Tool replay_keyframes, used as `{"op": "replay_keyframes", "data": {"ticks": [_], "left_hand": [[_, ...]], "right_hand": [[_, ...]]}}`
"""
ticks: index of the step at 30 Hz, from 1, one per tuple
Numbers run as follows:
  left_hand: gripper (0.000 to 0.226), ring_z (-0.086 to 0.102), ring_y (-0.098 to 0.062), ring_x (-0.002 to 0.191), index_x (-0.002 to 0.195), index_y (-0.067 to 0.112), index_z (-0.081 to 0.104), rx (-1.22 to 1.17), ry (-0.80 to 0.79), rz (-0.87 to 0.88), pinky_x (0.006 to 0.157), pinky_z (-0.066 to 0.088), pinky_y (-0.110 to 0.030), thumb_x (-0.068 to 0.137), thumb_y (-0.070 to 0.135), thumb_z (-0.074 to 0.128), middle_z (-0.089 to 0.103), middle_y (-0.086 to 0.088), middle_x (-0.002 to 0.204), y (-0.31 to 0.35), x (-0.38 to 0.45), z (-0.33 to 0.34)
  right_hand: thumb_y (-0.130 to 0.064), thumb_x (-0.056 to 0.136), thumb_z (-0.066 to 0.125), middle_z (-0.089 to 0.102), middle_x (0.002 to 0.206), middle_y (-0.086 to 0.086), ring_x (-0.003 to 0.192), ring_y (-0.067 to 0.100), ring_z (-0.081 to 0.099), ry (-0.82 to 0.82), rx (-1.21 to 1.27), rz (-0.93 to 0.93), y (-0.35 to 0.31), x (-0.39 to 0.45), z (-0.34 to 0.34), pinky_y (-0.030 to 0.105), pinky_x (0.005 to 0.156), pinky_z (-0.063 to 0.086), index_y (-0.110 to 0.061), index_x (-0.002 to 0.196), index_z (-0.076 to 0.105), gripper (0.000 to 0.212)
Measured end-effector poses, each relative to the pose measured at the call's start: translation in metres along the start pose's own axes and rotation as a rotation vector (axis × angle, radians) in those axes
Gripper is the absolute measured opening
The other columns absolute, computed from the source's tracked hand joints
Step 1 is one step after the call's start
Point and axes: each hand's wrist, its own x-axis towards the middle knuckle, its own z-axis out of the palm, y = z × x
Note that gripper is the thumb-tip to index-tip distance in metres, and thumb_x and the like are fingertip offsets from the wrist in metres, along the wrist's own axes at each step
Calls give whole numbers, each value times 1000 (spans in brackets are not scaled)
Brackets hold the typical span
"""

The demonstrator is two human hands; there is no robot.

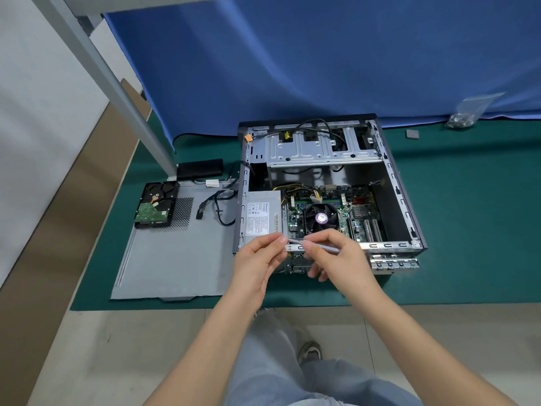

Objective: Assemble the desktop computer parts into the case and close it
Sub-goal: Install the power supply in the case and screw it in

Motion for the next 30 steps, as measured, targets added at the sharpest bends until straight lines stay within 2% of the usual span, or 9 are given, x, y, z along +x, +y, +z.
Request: {"op": "replay_keyframes", "data": {"ticks": [3, 5, 9, 14, 21, 23, 27, 28, 30], "left_hand": [[10, 68, -8, 67, 85, 6, 71, -32, 47, 6, 64, 54, -17, 77, 0, 72, 73, -3, 77, 0, -1, -7], [9, 68, -9, 68, 86, 6, 72, -24, 63, 6, 64, 54, -17, 78, 2, 72, 74, -4, 80, -1, -1, -13], [6, 68, -8, 71, 88, 5, 71, 15, 98, 25, 65, 54, -16, 82, 5, 70, 74, -3, 80, -7, -4, -18], [10, 68, -9, 74, 90, 5, 70, 94, 110, 23, 66, 54, -16, 80, 3, 72, 74, -4, 82, -11, -3, -19], [9, 63, -7, 67, 88, 10, 71, 176, 41, -105, 66, 54, -19, 79, 9, 74, 73, -6, 89, -25, -1, -23], [6, 61, -7, 66, 88, 12, 71, 152, 65, -153, 59, 54, -19, 82, 11, 71, 74, -3, 89, -30, 1, -23], [4, 60, -10, 71, 89, 14, 70, 112, 120, -195, 45, 42, -16, 88, 14, 66, 75, 1, 88, -36, 9, -23], [4, 61, -11, 73, 89, 14, 70, 105, 122, -191, 48, 44, -16, 88, 15, 66, 75, 1, 88, -37, 10, -23], [4, 62, -12, 77, 88, 15, 70, 124, 128, -176, 65, 48, -21, 87, 16, 67, 75, 3, 88, -37, 13, -23]], "right_hand": [[-27, 94, 58, 44, 52, -8, 38, 6, 35, -57, -36, 82, 15, -1, 6, 18, 41, 29, -16, 81, 57, 17], [-26, 95, 55, 41, 53, -13, 40, 2, 32, -87, -85, 86, 23, -2, 10, 17, 45, 26, -20, 77, 56, 19], [-27, 93, 57, 48, 52, -14, 48, 3, 39, -113, -224, 36, 35, -7, 16, 22, 52, 33, -26, 75, 59, 18], [-30, 87, 63, 67, 69, -8, 61, 10, 59, -137, -425, 42, 45, -9, 23, 38, 69, 52, -31, 75, 60, 12], [-29, 76, 78, 63, 57, -8, 56, 11, 62, -116, -448, 208, 60, -9, 32, 42, 66, 56, -21, 74, 58, 21], [-31, 73, 80, 65, 60, -4, 58, 17, 65, -106, -418, 246, 61, -9, 36, 43, 66, 54, -18, 74, 57, 26], [-31, 69, 82, 66, 65, 4, 64, 31, 68, -72, -370, 274, 60, -4, 47, 44, 63, 53, -17, 71, 54, 32], [-30, 69, 83, 65, 61, 3, 58, 29, 67, -63, -354, 277, 59, -3, 49, 42, 59, 52, -17, 70, 53, 32], [-27, 70, 83, 62, 54, -1, 47, 22, 62, -50, -312, 291, 60, -1, 52, 35, 52, 48, -16, 68, 51, 33]]}}
